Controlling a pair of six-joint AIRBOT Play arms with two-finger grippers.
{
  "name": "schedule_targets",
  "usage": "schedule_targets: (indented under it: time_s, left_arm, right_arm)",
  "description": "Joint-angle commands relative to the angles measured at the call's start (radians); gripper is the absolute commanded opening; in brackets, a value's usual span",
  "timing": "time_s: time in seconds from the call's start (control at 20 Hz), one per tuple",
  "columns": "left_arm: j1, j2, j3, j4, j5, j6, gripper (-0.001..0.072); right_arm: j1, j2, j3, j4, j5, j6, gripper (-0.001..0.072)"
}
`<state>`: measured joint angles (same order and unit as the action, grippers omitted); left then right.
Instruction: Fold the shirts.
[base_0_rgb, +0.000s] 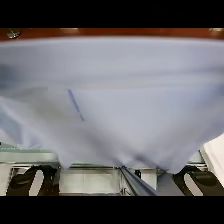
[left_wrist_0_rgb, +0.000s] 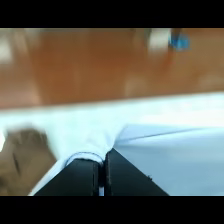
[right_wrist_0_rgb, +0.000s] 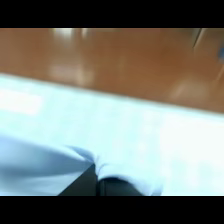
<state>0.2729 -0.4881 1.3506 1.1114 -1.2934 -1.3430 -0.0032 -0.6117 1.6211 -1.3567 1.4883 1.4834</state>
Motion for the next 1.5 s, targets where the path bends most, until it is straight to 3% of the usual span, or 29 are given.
schedule_targets:
  time_s: [0.0, 0.2, 0.4, 0.55, 0.7, 0.75, 0.8, 0.85, 1.05, 1.15, 1.3, 1.45]
  left_arm:
    - [-0.010, -0.011, -0.291, -0.014, 0.065, -0.005, 0.0019]
    - [-0.043, -0.154, -0.526, -0.124, 0.281, 0.025, 0.0020]
    - [-0.174, -0.387, -0.534, -0.126, 0.510, 0.024, 0.0020]
    - [-0.248, -0.563, -0.481, -0.141, 0.644, 0.021, 0.0020]
    - [-0.254, -0.695, -0.407, -0.202, 0.654, 0.021, 0.0022]
    - [-0.248, -0.716, -0.386, -0.207, 0.654, 0.021, 0.0070]
    - [-0.241, -0.727, -0.366, -0.205, 0.653, 0.021, 0.0374]
    - [-0.228, -0.727, -0.349, -0.199, 0.633, 0.020, 0.0691]
    - [-0.063, -0.725, -0.270, -0.069, 0.199, 0.021, 0.0703]
    - [0.053, -0.717, -0.315, -0.042, 0.029, 0.021, 0.0703]
    - [0.201, -0.639, -0.516, -0.045, -0.005, 0.018, 0.0703]
    - [0.348, -0.569, -0.718, -0.049, -0.023, 0.022, 0.0703]
  right_arm:
    - [0.000, -0.004, -0.289, 0.023, -0.119, 0.006, 0.0024]
    - [0.000, -0.182, -0.491, -0.011, -0.346, 0.017, 0.0024]
    - [-0.015, -0.500, -0.432, -0.006, -0.584, 0.039, 0.0024]
    - [-0.053, -0.751, -0.275, 0.049, -0.614, 0.093, 0.0024]
    - [-0.076, -0.922, -0.131, 0.167, -0.555, 0.094, 0.0028]
    - [-0.089, -0.954, -0.095, 0.215, -0.531, 0.095, 0.0171]
    - [-0.105, -0.976, -0.062, 0.260, -0.499, 0.081, 0.0521]
    - [-0.129, -0.988, -0.028, 0.291, -0.448, 0.043, 0.0625]
    - [-0.272, -0.964, 0.018, 0.201, -0.124, -0.066, 0.0624]
    - [-0.348, -0.922, -0.064, 0.121, -0.027, -0.086, 0.0625]
    - [-0.451, -0.746, -0.408, 0.250, -0.201, -0.098, 0.0624]
    - [-0.465, -0.538, -0.747, 0.388, -0.367, -0.195, 0.0624]
